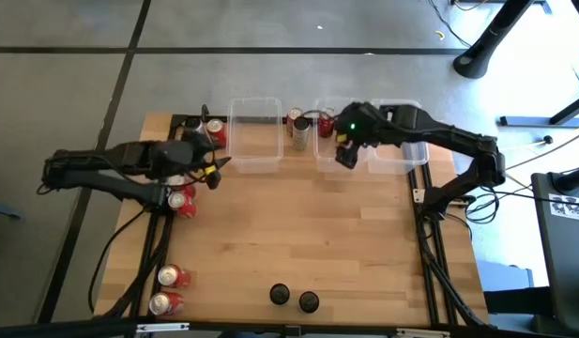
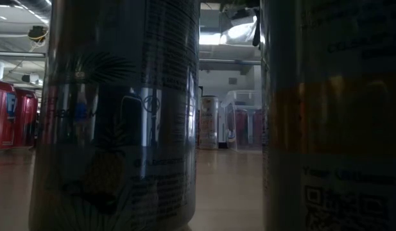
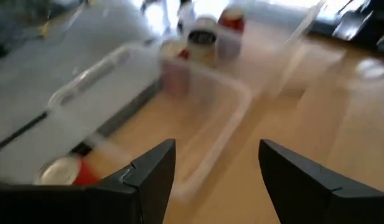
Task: Sort soda cans
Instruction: Move the bottom red soda can to the center of the table
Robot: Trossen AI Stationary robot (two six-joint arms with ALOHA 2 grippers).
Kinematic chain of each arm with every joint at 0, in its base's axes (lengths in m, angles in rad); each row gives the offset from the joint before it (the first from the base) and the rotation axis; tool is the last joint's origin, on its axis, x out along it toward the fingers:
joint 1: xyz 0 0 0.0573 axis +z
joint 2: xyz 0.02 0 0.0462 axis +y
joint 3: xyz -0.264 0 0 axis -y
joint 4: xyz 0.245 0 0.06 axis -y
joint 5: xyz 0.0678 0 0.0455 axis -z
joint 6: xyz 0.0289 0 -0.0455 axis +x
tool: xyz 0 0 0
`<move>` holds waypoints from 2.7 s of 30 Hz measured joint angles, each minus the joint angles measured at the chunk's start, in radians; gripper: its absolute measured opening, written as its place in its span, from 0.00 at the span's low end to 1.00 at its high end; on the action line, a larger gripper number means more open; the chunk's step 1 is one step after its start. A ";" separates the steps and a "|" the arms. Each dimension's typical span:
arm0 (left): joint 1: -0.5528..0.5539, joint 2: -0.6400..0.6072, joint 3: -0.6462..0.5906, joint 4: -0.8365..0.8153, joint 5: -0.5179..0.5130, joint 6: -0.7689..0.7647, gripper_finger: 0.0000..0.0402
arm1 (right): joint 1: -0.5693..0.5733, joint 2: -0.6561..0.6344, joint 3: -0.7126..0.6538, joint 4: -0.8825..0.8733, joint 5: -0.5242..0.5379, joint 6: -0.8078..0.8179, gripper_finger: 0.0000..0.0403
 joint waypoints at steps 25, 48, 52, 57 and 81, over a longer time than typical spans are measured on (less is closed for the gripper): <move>-0.001 0.133 0.292 -0.389 0.227 0.035 0.55 | 0.173 0.001 -0.223 0.083 0.097 0.126 0.91; 0.000 0.136 0.291 -0.520 0.144 -0.142 0.93 | 0.172 0.001 -0.223 0.107 0.097 0.126 0.91; 0.000 0.136 0.291 -0.561 0.171 -0.196 0.97 | 0.172 0.001 -0.223 0.108 0.097 0.126 0.91; 0.005 0.136 0.270 -0.598 0.174 -0.299 0.97 | 0.172 0.001 -0.223 0.109 0.096 0.139 0.91; 0.250 0.260 0.133 -0.796 0.350 -0.227 0.95 | 0.172 0.001 -0.222 0.131 0.069 0.144 0.91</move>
